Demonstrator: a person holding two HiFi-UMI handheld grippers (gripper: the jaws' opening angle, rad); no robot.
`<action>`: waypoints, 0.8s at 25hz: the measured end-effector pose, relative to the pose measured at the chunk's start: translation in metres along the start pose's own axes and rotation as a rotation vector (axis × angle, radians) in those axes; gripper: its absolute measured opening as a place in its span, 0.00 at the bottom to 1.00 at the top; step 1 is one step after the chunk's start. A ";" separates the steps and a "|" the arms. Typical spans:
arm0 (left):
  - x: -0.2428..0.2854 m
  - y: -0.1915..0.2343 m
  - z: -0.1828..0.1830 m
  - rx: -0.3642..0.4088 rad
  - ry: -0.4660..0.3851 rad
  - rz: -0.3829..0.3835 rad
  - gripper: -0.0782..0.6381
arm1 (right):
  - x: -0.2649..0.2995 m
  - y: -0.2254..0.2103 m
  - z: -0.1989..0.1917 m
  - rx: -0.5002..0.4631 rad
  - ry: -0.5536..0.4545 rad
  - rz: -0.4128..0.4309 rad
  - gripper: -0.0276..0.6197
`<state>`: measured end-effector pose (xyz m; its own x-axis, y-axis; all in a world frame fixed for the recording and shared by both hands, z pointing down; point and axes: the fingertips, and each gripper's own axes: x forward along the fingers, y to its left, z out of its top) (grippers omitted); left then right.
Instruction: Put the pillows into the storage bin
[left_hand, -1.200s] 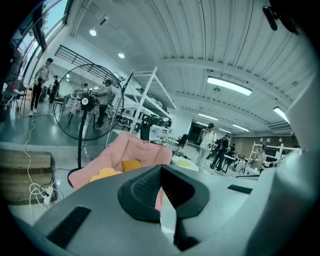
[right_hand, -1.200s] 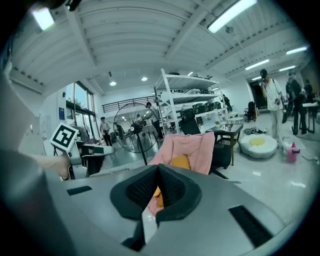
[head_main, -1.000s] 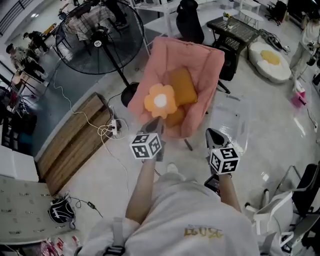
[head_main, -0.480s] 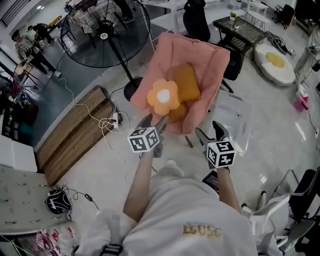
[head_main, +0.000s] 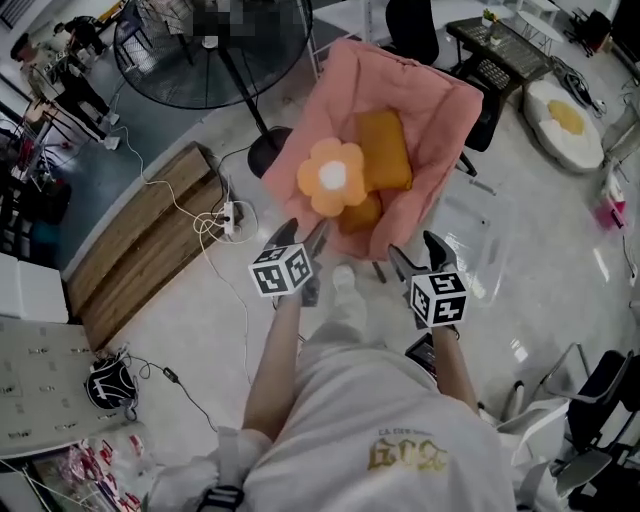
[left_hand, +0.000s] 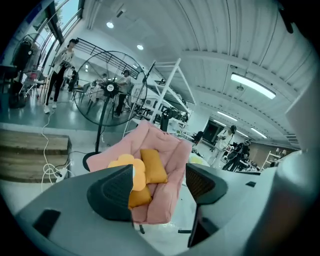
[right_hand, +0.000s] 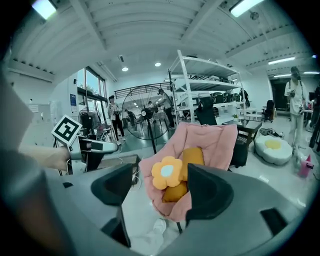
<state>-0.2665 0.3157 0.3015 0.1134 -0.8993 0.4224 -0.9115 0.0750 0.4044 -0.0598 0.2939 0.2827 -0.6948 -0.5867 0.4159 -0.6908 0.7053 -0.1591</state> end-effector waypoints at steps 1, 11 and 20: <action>0.010 0.007 0.001 -0.008 0.006 0.002 0.58 | 0.012 -0.003 0.000 -0.004 0.010 0.002 0.57; 0.128 0.097 0.054 -0.084 0.046 0.069 0.57 | 0.161 -0.045 0.036 -0.048 0.126 0.001 0.57; 0.209 0.157 0.063 -0.147 0.142 0.109 0.58 | 0.275 -0.076 0.048 -0.100 0.253 0.025 0.57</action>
<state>-0.4104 0.1119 0.4022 0.0813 -0.8137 0.5755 -0.8550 0.2399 0.4599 -0.2080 0.0596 0.3662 -0.6307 -0.4598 0.6251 -0.6422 0.7615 -0.0878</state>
